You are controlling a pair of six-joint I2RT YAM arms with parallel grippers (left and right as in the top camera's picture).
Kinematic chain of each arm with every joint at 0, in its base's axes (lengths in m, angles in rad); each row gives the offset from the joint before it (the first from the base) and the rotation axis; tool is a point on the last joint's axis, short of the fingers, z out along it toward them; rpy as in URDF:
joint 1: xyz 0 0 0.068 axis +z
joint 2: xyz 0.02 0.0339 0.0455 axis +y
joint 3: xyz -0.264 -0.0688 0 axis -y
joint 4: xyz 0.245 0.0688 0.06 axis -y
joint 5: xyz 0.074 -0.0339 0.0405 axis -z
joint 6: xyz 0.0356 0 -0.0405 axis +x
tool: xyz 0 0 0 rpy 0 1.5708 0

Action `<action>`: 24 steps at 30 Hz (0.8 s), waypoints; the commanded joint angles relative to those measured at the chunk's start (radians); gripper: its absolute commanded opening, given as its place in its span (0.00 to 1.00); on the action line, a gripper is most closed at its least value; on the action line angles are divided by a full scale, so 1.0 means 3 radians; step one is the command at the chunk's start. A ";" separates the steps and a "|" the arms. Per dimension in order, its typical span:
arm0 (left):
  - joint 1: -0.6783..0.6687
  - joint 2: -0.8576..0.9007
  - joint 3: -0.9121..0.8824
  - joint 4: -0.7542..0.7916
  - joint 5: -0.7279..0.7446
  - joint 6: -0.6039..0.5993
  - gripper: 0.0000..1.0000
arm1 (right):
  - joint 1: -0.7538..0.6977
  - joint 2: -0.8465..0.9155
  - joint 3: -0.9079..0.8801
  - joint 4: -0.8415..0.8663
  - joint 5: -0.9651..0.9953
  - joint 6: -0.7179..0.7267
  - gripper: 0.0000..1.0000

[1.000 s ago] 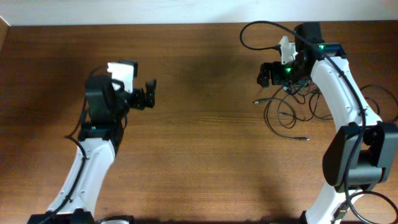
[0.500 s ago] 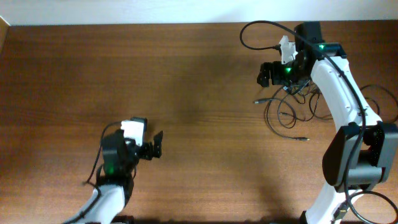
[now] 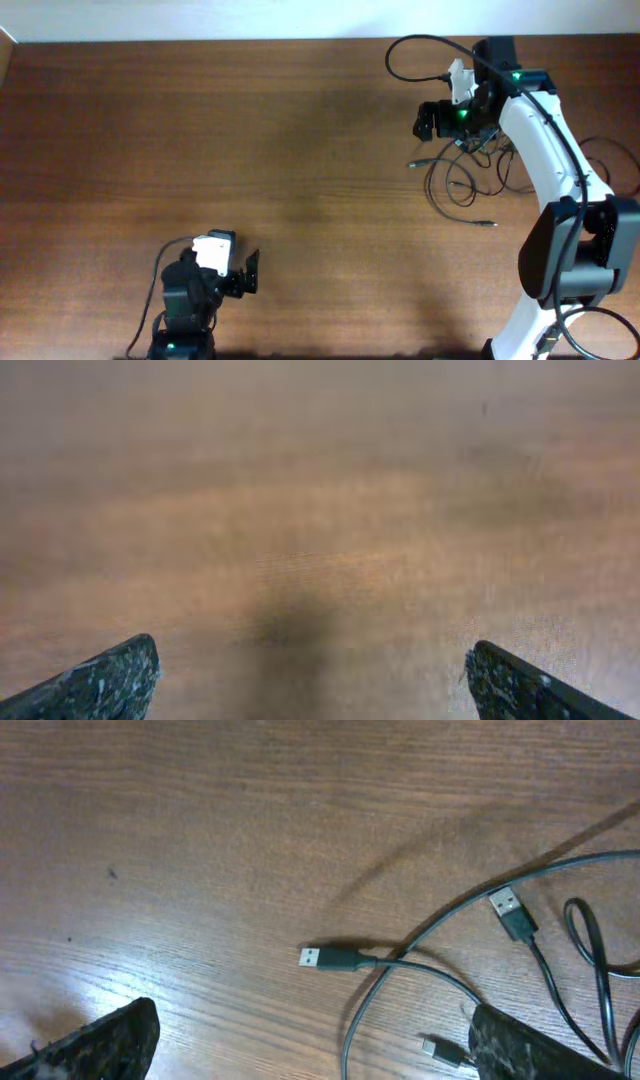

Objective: Untangle cables

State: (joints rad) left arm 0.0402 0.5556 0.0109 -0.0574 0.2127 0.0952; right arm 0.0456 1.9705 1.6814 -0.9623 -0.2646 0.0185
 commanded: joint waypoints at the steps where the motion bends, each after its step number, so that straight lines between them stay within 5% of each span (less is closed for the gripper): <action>1: -0.0005 -0.0341 -0.0006 -0.0032 -0.0076 0.0039 0.99 | -0.0001 0.0005 0.0037 0.0006 -0.0042 0.0004 0.99; 14: -0.0070 -0.1845 -0.0006 -0.0036 -0.0062 0.0039 0.99 | -0.0001 0.0005 0.0037 0.0006 -0.0042 0.0004 0.99; 24: -0.0085 -0.1832 -0.0006 -0.0025 -0.0064 0.0038 0.99 | -0.0001 0.0005 0.0037 0.0006 -0.0042 0.0004 0.99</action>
State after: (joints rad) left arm 0.0189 0.0147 0.0113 -0.0593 0.2008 0.0952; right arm 0.0456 1.9705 1.6814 -0.9607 -0.2646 0.0189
